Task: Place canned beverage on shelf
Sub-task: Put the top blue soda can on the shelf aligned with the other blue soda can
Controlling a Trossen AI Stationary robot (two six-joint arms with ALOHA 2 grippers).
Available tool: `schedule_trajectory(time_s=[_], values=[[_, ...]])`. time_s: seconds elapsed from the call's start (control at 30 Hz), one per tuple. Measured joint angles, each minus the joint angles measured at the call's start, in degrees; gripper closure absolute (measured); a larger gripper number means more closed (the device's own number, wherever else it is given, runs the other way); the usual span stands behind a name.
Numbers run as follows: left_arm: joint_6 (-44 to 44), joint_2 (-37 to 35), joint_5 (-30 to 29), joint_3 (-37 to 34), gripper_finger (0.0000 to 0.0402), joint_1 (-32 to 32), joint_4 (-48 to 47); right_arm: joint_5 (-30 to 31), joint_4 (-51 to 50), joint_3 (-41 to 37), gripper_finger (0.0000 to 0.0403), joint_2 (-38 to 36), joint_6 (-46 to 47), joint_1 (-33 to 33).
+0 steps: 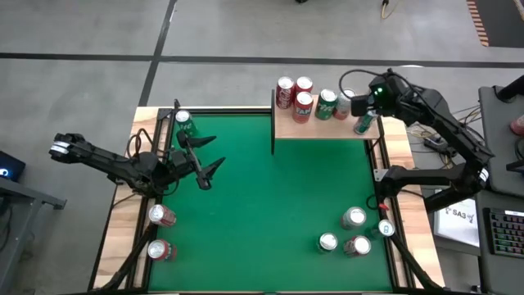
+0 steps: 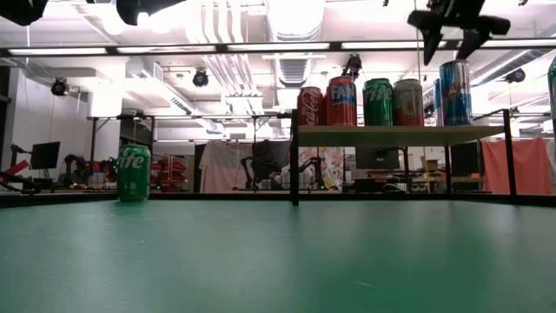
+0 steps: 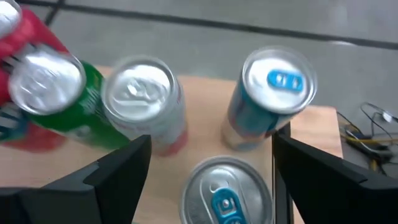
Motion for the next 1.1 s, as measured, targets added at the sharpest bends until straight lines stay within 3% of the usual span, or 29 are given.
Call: schedule_trajectory(time_s=[0.3, 0.43, 0.7, 0.87, 1.1], values=[[0.0, 0.0, 0.0, 0.0, 0.0086, 0.0, 0.0, -3.4, 3.4, 5.0, 0.0082, 0.0, -1.9, 3.9], [0.4, 0.0, 0.0, 0.0, 0.0086, 0.0, 0.0, -6.6, 4.2, 5.1, 0.0103, 0.8, -1.4, 7.1], [0.4, 0.1, 0.0, 0.0, 0.0086, 0.0, -0.5, -8.3, 3.8, 5.1, 0.0179, 5.4, 1.7, 14.6], [0.4, 0.1, 0.0, 0.0, 0.0086, 0.0, -0.7, -8.2, -1.5, 5.2, 0.0234, 9.0, 3.9, 15.8], [0.4, 0.1, 0.0, 0.0, 0.0086, 0.0, -0.9, 0.1, -13.8, 5.8, 0.0314, 12.8, 7.2, 15.8]])
